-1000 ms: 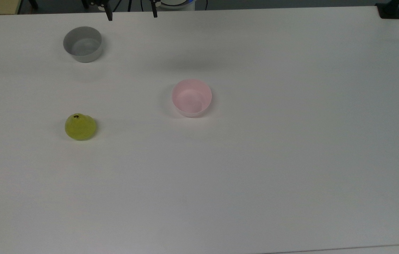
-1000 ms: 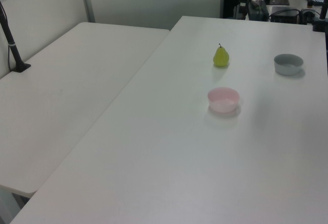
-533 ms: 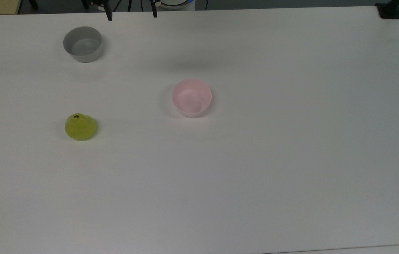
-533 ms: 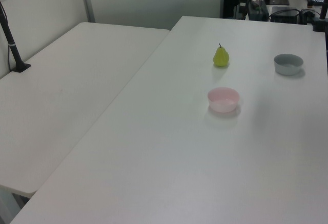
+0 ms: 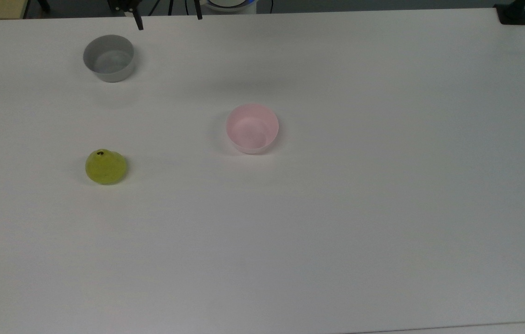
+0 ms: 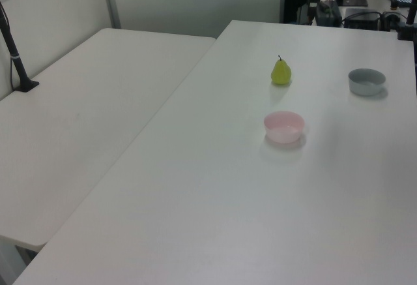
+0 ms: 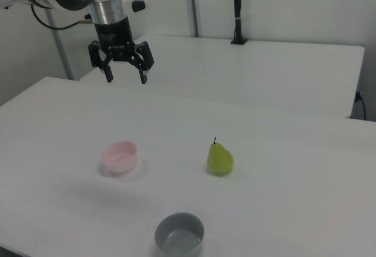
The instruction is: Place the pear in the bowl
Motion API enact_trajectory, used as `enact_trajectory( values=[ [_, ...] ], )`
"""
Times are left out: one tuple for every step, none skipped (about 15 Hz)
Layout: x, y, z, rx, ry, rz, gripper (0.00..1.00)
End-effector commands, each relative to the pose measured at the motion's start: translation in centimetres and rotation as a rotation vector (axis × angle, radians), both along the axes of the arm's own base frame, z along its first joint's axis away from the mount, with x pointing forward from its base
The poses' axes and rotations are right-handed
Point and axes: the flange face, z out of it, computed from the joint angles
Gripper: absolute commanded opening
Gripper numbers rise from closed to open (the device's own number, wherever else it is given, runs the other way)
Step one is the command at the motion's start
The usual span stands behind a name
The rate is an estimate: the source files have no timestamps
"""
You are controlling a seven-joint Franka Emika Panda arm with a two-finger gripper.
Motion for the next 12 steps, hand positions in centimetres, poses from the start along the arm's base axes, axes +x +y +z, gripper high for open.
enact_trajectory(
  values=[
    [-0.2,-2.1,0.1,-0.033,-0.022,0.095,1.0],
    [-0.1,-2.5,-0.1,-0.047,-0.017,0.109,1.0],
    [0.3,-2.8,-0.4,-0.065,-0.014,0.127,1.0],
    [0.6,-3.1,-0.1,-0.077,-0.026,0.13,1.0],
    [0.8,-4.1,-0.5,-0.08,-0.028,0.114,1.0],
    [1.0,-5.2,-0.6,-0.083,-0.039,0.095,1.0],
    [1.3,-5.9,-1.1,-0.087,-0.046,0.085,1.0],
    [2.1,-7.0,-2.1,-0.093,-0.054,0.066,1.0],
    [2.8,-7.6,-2.9,-0.097,-0.067,0.054,1.0],
    [3.5,-8.3,-3.6,-0.104,-0.084,0.038,1.0],
    [4.0,-9.1,-4.3,-0.108,-0.098,0.02,1.0],
    [4.4,-9.7,-4.9,-0.111,-0.107,0.008,1.0]
  ],
)
